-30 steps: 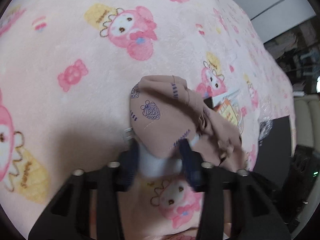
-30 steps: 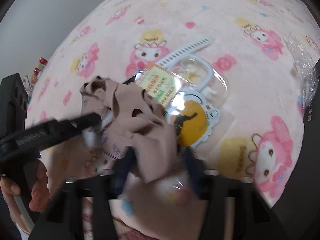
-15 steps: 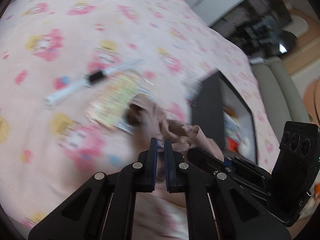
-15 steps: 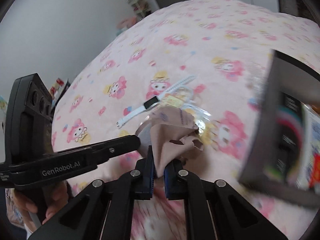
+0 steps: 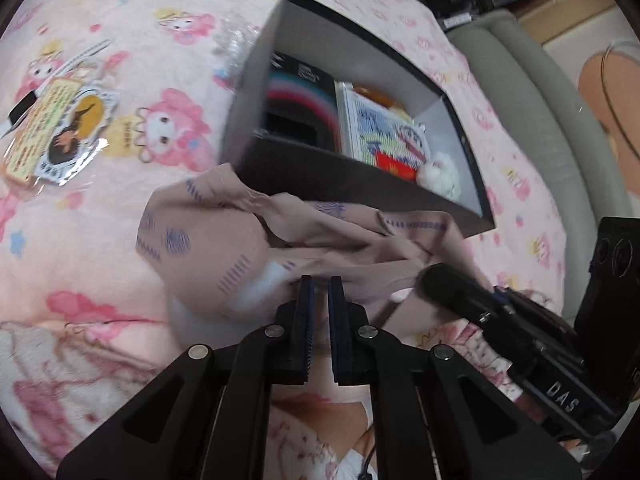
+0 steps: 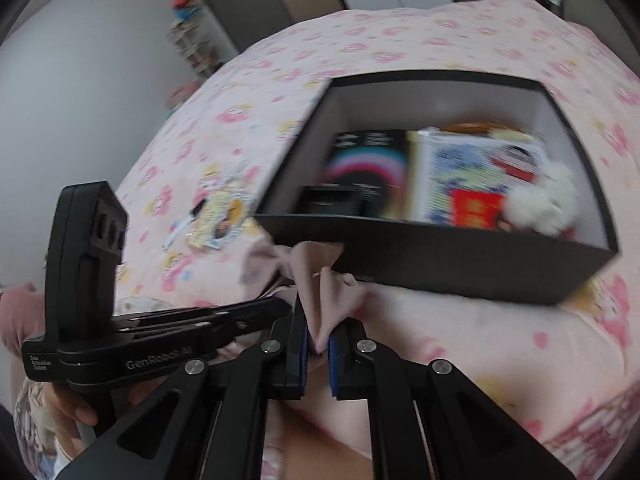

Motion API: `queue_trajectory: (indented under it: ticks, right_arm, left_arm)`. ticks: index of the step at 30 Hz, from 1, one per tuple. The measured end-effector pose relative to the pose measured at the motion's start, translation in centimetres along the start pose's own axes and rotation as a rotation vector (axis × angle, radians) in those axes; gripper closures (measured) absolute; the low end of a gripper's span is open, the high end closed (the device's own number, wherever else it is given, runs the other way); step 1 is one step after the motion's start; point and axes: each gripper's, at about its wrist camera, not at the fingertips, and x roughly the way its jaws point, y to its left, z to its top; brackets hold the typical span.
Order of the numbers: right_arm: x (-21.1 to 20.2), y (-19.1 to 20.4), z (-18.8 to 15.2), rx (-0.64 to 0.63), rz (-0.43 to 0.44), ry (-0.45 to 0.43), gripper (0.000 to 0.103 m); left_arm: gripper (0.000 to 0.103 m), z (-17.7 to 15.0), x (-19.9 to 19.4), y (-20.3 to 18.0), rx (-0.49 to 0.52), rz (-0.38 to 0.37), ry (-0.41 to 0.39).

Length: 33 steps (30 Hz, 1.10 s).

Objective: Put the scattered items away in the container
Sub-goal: 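Carry the beige cloth pouch with the left gripper over the black box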

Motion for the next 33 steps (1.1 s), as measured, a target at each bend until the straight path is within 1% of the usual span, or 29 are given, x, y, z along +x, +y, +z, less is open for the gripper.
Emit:
queue_trajectory:
  ticks: [1, 3, 4, 5, 6, 9, 11, 13, 14, 15, 16, 17, 20, 22, 24, 25, 26, 28, 29, 31, 33]
  right_arm:
    - [-0.1, -1.0, -0.2, 0.016, -0.021, -0.001, 0.097]
    - [-0.2, -2.6, -0.4, 0.036, -0.054, 0.005, 0.097]
    - [-0.1, -3.3, -0.6, 0.037, -0.069, 0.014, 0.097]
    - [0.2, -3.9, -0.7, 0.034, -0.085, 0.031, 0.096]
    - [0.5, -4.6, -1.0, 0.032, -0.096, 0.051, 0.096]
    - [1.8, -6.1, -1.7, 0.059, -0.09, 0.099, 0.092]
    - [1.7, -7.1, -1.9, 0.1, -0.08, 0.084, 0.088]
    - [1.6, -7.8, -1.9, 0.134, -0.07, 0.061, 0.077]
    - [1.6, -8.0, -1.8, 0.142, -0.071, 0.052, 0.075]
    - [1.7, -8.0, -1.7, 0.145, -0.069, 0.048, 0.068]
    - [2.0, -8.0, -1.8, 0.146, -0.065, 0.05, 0.063]
    - [2.5, -8.0, -1.9, 0.145, -0.059, 0.061, 0.061]
    - [4.0, -7.5, -2.4, 0.131, -0.064, 0.12, 0.06]
    - [5.0, -7.4, -2.7, 0.119, -0.089, 0.147, 0.059]
    - [5.8, -7.2, -3.1, 0.103, -0.109, 0.161, 0.056]
    - [6.0, -7.0, -3.2, 0.092, -0.119, 0.162, 0.056]
    - [6.0, -6.9, -3.3, 0.08, -0.127, 0.162, 0.056]
    - [5.6, -6.7, -3.3, 0.068, -0.131, 0.142, 0.056]
    - [5.4, -6.8, -3.3, 0.073, -0.131, 0.128, 0.056]
    - [5.4, -7.2, -3.4, 0.094, -0.124, 0.116, 0.056]
    - [5.8, -7.3, -3.4, 0.103, -0.118, 0.12, 0.055]
  left_arm:
    - [0.091, 0.2, 0.5, -0.2, 0.004, 0.015, 0.01]
    - [0.064, 0.7, 1.2, -0.3, 0.008, 0.055, 0.012]
    - [0.06, 0.8, 1.4, -0.2, 0.014, 0.066, 0.006]
    - [0.053, 1.1, 1.8, 0.1, 0.009, 0.067, 0.004]
    - [0.051, 1.3, 2.2, 0.5, -0.002, 0.062, 0.004]
    - [0.05, 1.7, 3.6, 1.9, -0.055, 0.068, 0.014]
    - [0.049, 1.7, 3.8, 2.4, -0.067, 0.062, 0.012]
    - [0.042, 1.5, 3.7, 2.4, -0.058, 0.056, -0.005]
    - [0.038, 1.5, 3.7, 2.4, -0.056, 0.052, -0.007]
    - [0.035, 1.4, 3.8, 2.3, -0.056, 0.051, -0.001]
    - [0.034, 1.4, 4.1, 2.4, -0.055, 0.055, 0.008]
    - [0.033, 1.5, 4.6, 2.2, -0.051, 0.065, 0.021]
    - [0.031, 1.5, 5.3, 1.8, -0.021, 0.115, 0.042]
    - [0.031, 1.3, 5.6, 1.5, 0.001, 0.173, 0.051]
    - [0.031, 1.2, 5.6, 1.7, -0.014, 0.23, 0.04]
    - [0.031, 1.0, 5.1, 2.0, -0.03, 0.241, 0.022]
    - [0.031, 0.9, 4.6, 2.1, -0.042, 0.231, 0.003]
    - [0.026, 0.7, 3.7, 2.7, -0.064, 0.217, -0.024]
    - [0.025, 0.8, 3.8, 2.9, -0.077, 0.217, -0.018]
    - [0.024, 1.1, 4.8, 3.1, -0.086, 0.221, 0.028]
    - [0.027, 1.3, 5.5, 2.8, -0.064, 0.233, 0.059]
